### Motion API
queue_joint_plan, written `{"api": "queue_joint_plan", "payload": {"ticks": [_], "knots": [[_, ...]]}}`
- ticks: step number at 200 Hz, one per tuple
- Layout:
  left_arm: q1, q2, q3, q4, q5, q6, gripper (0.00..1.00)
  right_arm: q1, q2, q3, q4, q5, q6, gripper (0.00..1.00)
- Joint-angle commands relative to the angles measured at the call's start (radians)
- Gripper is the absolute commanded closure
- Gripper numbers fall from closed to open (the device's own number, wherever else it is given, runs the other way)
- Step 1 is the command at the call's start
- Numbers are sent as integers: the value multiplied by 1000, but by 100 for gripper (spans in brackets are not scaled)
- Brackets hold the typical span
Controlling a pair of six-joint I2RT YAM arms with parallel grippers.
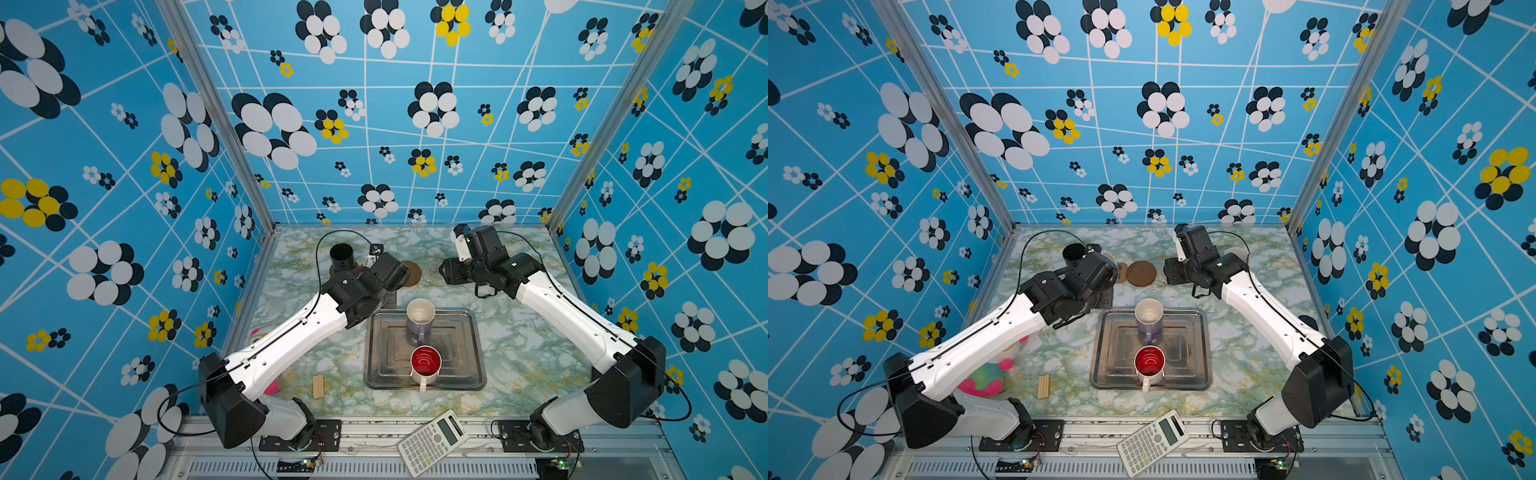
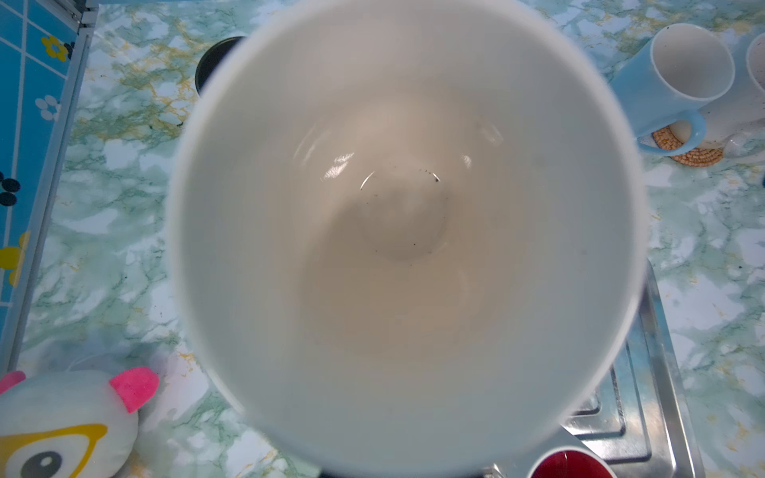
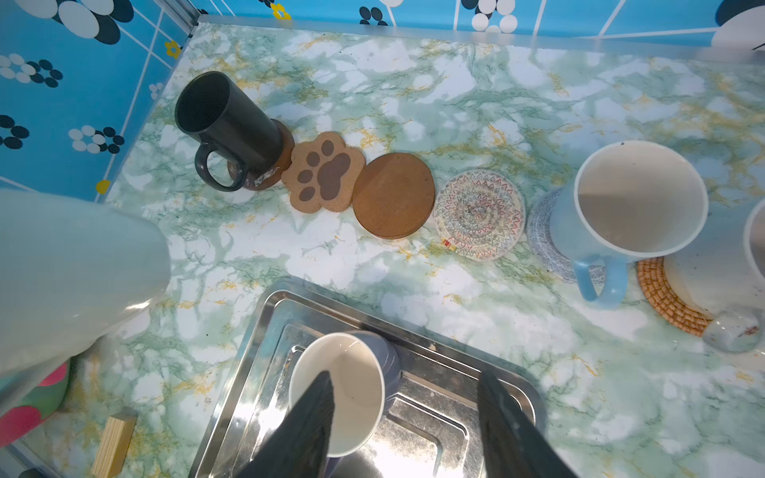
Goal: Place cups on coasters
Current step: Place the cup on the coaster.
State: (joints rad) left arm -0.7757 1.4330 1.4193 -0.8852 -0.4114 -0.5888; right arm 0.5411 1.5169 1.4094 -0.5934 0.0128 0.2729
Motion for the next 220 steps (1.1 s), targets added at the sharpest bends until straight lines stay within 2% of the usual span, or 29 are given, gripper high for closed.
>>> {"api": "queue_joint_plan", "payload": {"ticks": [1,93,139,169,197,220], "knots": [[46,27,69,50,-20,66,100,5,1,20,-5,-13,-3,42],[234,276,209,170,140,161,100,5,51,120,-84,-4,39,42],[248,393,318,119,102,200,100,3,84,166,-95,-3,61,42],[250,415,311,127,85,190,100,0,151,272,-117,-76,104,43],[257,416,326,144,94,190,100,0,165,269,-58,-151,177,44],[263,439,359,131,92,214,100,0,171,264,-62,-161,201,45]]}}
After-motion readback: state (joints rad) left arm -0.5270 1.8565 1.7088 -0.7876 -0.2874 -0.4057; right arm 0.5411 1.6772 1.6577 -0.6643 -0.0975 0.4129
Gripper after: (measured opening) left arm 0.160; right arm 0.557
